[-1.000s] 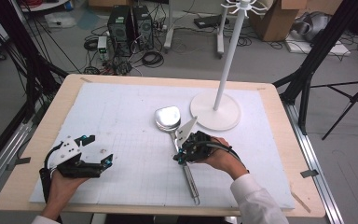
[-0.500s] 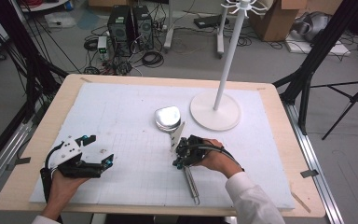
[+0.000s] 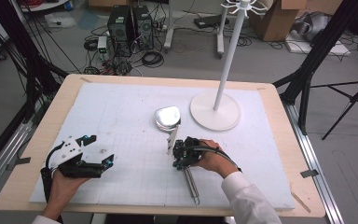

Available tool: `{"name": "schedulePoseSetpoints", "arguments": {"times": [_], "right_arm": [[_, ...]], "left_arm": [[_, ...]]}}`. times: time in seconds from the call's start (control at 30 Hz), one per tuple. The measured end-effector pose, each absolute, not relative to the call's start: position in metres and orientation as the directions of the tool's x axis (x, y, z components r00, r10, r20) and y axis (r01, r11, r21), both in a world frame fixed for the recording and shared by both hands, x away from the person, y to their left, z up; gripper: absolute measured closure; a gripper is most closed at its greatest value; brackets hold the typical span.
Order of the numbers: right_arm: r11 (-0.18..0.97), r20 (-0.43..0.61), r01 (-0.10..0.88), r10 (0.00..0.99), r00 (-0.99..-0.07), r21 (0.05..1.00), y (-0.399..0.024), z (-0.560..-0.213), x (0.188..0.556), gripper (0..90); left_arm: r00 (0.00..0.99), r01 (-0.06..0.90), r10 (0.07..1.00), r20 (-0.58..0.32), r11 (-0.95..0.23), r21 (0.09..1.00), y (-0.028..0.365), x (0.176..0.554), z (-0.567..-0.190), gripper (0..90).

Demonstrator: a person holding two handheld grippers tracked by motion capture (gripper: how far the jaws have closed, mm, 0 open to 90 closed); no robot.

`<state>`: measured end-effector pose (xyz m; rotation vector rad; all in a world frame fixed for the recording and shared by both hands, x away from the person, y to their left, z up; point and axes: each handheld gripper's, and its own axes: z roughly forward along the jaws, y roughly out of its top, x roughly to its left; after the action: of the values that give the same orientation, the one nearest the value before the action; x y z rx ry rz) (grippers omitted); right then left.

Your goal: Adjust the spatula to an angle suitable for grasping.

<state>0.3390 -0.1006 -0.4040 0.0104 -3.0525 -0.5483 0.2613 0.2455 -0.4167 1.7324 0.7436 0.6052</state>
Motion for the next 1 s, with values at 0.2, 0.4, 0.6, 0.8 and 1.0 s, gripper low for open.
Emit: {"name": "schedulePoseSetpoints", "arguments": {"times": [0.2,0.4,0.6,0.8,1.0], "right_arm": [[0.945,0.027,-0.002,-0.012,-1.0,0.327,-0.101,-0.406,0.339,89.7],[0.951,0.03,0.013,0.004,-1.0,0.31,-0.106,-0.405,0.34,89.7],[0.957,0.026,0.031,0.024,-0.999,0.288,-0.116,-0.404,0.341,89.7],[0.957,0.025,0.061,0.056,-0.998,0.285,-0.127,-0.403,0.344,89.7],[0.957,0.017,0.09,0.088,-0.996,0.275,-0.14,-0.403,0.346,89.7]], "left_arm": [[0.672,0.179,0.74,0.03,-0.201,0.963,0.245,0.261,-0.417,5.2],[0.673,0.179,0.739,0.029,-0.201,0.963,0.245,0.261,-0.417,5.2],[0.673,0.178,0.739,0.032,-0.204,0.963,0.245,0.261,-0.417,5.2],[0.673,0.178,0.739,0.033,-0.205,0.963,0.245,0.261,-0.417,5.2],[0.673,0.179,0.739,0.033,-0.205,0.962,0.245,0.261,-0.417,5.2]]}}
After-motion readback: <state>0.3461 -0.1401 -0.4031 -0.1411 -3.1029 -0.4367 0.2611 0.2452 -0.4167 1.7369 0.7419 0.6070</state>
